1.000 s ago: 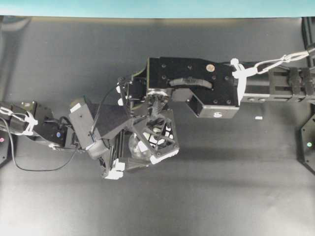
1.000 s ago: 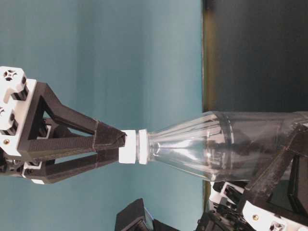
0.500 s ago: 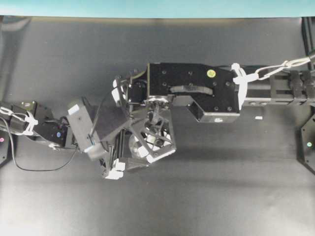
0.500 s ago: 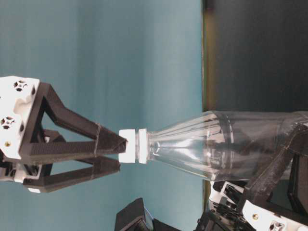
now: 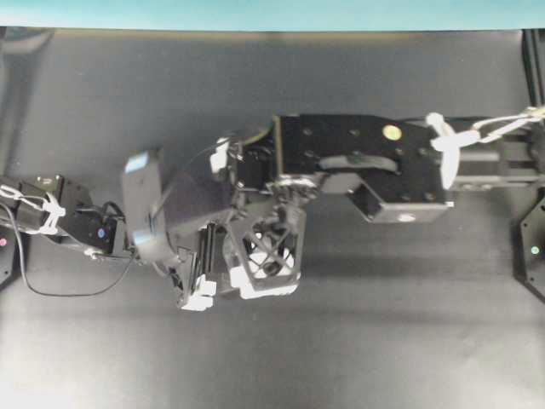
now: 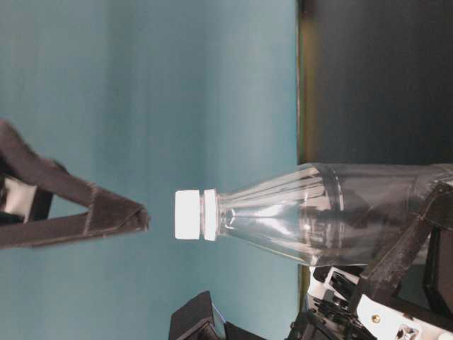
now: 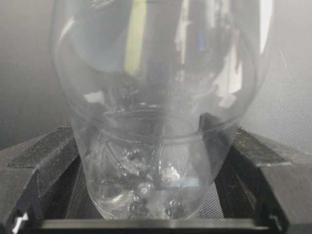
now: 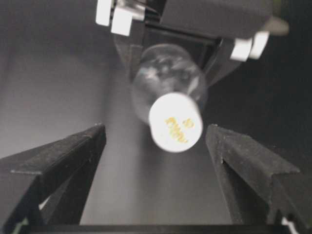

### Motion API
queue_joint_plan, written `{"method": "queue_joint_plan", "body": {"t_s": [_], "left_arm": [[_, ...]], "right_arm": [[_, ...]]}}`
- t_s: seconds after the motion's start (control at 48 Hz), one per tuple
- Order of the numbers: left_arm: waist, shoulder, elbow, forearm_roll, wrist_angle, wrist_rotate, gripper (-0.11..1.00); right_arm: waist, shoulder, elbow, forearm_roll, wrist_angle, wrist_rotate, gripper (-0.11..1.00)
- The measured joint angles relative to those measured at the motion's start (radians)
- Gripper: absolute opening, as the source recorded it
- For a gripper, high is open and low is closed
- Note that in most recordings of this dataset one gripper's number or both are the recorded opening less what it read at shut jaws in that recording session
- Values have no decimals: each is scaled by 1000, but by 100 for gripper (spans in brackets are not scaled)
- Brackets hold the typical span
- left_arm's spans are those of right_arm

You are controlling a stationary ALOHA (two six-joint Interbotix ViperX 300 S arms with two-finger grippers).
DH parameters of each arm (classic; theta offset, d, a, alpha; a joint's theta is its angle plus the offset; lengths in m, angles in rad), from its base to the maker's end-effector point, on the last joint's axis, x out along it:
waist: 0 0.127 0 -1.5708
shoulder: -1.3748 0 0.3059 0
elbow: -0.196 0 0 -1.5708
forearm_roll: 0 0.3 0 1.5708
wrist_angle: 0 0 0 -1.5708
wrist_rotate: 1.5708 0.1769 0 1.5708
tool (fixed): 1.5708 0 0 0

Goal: Open the bottle cap by holding the bottle with the left arm and twisting the cap with the right arm.

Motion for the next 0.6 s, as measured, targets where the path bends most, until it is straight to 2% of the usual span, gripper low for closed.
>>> {"method": "queue_joint_plan", "body": {"t_s": [0.146,0.229,0.354,0.437,0.604], "left_arm": [[-2,0,0,2,0,-3,83],[-2,0,0,2,0,-5,83],[-2,0,0,2,0,-5,83],[-2,0,0,2,0,-5,83],[-2,0,0,0,0,-5,83]], "right_arm": [[0,6,-61,0,57,431,80],[-2,18,-94,0,106,629,80],[-5,29,-115,0,146,773,80],[-6,37,-120,0,149,833,80],[-9,55,-120,0,124,870,80]]}}
